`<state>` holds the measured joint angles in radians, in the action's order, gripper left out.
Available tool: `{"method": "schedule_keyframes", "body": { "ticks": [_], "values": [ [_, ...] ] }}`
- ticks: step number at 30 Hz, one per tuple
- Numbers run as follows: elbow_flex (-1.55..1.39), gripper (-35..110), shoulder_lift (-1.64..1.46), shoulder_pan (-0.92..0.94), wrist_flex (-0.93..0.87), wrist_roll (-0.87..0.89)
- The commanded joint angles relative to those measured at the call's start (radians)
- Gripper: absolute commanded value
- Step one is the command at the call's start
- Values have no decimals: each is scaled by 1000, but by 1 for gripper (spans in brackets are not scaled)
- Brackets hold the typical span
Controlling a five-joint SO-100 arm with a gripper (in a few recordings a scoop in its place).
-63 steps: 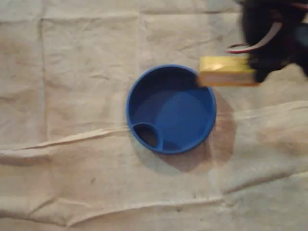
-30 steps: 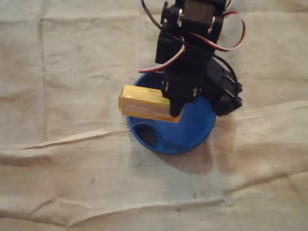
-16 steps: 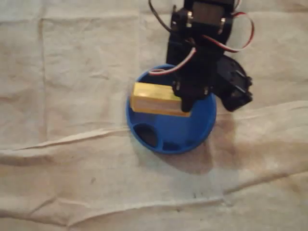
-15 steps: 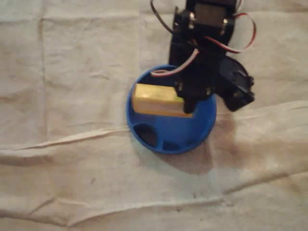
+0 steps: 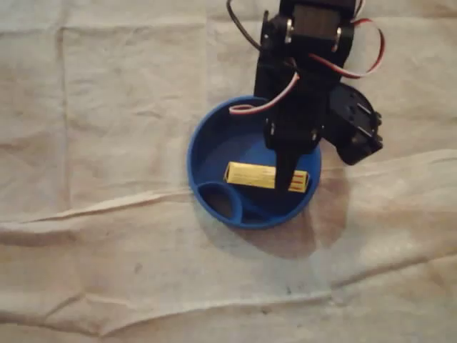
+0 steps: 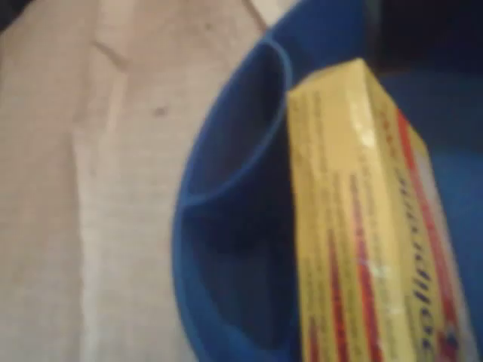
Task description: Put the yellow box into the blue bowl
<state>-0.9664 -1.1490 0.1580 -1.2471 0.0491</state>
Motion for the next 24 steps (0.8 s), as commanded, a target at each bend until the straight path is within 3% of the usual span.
{"method": "schedule_keyframes", "body": {
  "ticks": [1,8,15,24],
  "values": [
    [48,22,-69,2,-5,-3],
    [32,-2,-209,-11,-5,-3],
    [31,0,-337,-9,-54,-2],
    [31,0,-574,-37,-414,-6]
  ]
}}
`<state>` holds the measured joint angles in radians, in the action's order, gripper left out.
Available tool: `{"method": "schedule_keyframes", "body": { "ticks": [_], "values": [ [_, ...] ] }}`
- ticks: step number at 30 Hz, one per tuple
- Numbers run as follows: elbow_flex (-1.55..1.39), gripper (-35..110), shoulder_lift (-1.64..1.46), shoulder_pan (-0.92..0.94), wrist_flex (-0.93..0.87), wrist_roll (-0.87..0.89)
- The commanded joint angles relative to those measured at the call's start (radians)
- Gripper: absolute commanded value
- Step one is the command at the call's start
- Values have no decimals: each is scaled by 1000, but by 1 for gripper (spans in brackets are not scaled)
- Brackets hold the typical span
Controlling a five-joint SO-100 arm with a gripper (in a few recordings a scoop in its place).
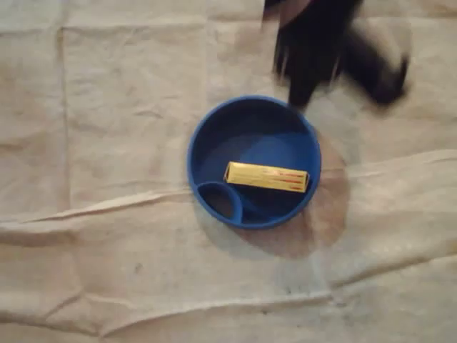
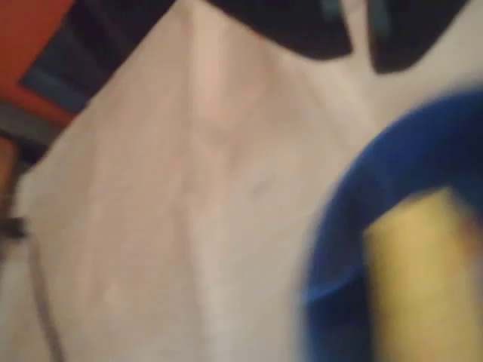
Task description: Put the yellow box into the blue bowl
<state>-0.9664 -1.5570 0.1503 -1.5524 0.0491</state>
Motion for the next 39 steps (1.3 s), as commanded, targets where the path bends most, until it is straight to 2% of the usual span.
{"method": "schedule_keyframes", "body": {
  "ticks": [1,4,9,22,29,39],
  "values": [
    [31,0,-193,-46,-144,-6],
    [29,0,-282,-86,-213,-5],
    [-8,0,-431,-137,-206,-2],
    [-495,0,-946,-167,-193,-23],
    [-712,0,-1285,-281,-193,-107],
    [-887,0,-1537,-290,-195,-112]
  ]
}}
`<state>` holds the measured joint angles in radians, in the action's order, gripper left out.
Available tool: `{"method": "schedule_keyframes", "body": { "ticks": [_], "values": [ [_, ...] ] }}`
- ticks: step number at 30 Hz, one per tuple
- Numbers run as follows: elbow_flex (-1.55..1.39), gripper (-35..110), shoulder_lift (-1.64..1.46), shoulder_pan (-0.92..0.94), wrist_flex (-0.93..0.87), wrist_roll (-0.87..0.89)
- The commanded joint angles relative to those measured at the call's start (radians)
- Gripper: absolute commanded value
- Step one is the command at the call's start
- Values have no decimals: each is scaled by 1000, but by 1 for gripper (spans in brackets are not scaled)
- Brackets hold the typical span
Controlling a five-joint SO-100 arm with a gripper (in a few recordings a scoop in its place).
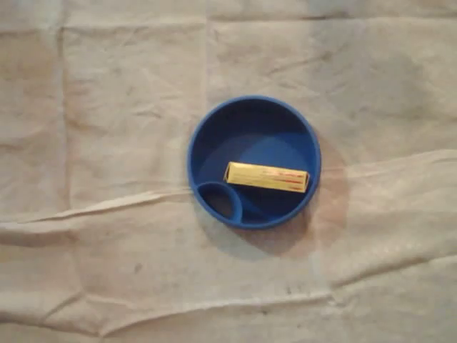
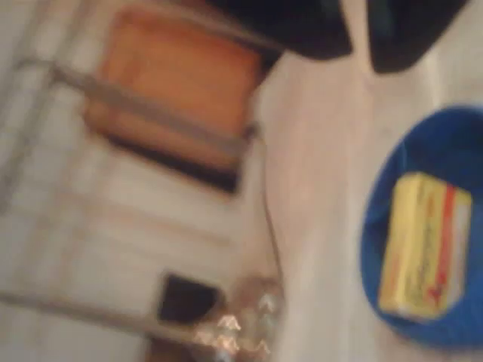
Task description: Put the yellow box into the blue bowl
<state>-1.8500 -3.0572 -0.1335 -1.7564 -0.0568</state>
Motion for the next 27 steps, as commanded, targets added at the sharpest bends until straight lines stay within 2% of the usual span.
{"method": "schedule_keyframes", "body": {
  "ticks": [1,27],
  "values": [
    [-11,0,-57,-9,9,-6],
    [-60,0,-132,-5,2,3]
  ]
}}
